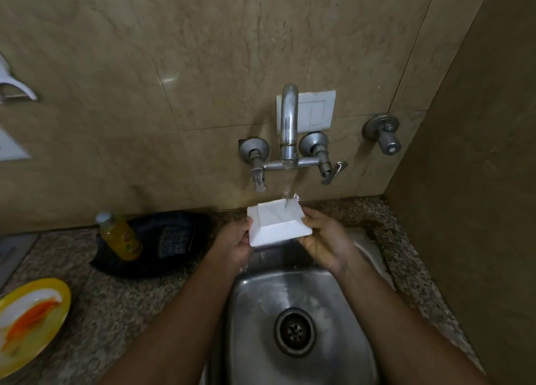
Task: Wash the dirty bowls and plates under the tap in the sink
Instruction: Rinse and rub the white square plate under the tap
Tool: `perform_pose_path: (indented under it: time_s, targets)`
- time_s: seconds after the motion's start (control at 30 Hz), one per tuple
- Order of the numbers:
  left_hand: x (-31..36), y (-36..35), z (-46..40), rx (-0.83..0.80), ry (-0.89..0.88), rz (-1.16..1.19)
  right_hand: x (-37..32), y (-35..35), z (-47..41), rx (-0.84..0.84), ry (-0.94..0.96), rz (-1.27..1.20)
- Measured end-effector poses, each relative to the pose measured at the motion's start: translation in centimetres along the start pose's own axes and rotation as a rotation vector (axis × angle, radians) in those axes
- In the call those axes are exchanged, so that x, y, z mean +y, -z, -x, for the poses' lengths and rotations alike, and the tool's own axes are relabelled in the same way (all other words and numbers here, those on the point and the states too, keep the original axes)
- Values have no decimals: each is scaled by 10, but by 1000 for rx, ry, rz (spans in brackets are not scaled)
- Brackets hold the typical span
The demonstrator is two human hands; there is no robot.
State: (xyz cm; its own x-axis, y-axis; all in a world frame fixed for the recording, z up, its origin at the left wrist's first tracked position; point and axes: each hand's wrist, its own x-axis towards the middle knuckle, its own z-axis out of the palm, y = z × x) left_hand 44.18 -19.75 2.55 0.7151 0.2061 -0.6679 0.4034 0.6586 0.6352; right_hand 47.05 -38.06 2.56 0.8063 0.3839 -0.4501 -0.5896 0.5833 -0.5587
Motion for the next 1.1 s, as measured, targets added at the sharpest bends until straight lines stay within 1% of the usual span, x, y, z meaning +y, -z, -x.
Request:
perform_pose_path:
  time_s: [0.07,0.17,0.27,0.37,0.43,0.5,0.6,0.7,0.77,0.87,0.97,1.0,1.03,1.07,1.1]
  targets:
    - [1,3,-2,1,-32,39,4,-6,0,-5,-11,-17]
    - [2,4,1,-12,-24,77,7,-6,-1,10,5,-35]
    - [0,1,1,-40,-34,140,5,-3,-1,12,12,-104]
    - [-4,-5,7,-100,-15,102,-1,10,3,10,18,-86]
    - [-5,-5,10,-182,-6,21,-7,18,10,-31,14,-28]
    - [-7,0,13,-249,-22,-65,-8,26,16,-52,22,84]
    - [-11,11,17,-299,-87,-176,-3,34,22,-3,48,283]
    - [-18,20,22,-293,-201,-311,5,34,27,75,38,412]
    - [-22,24,23,-277,-290,-388,6,30,31,126,-34,399]
    - [-22,29,24,-238,-428,-590,6,27,31,130,-181,305]
    - [-19,29,31,-358,-505,-784,8,25,29,108,-202,139]
    - [-17,30,33,-408,-510,-808,9,24,29,90,-185,116]
    - [-16,30,33,-424,-507,-788,11,24,29,67,-163,103]
    - [-15,31,33,-391,-498,-720,12,24,30,36,-136,101]
    - [-14,31,32,-304,-495,-632,14,26,29,15,-105,100]
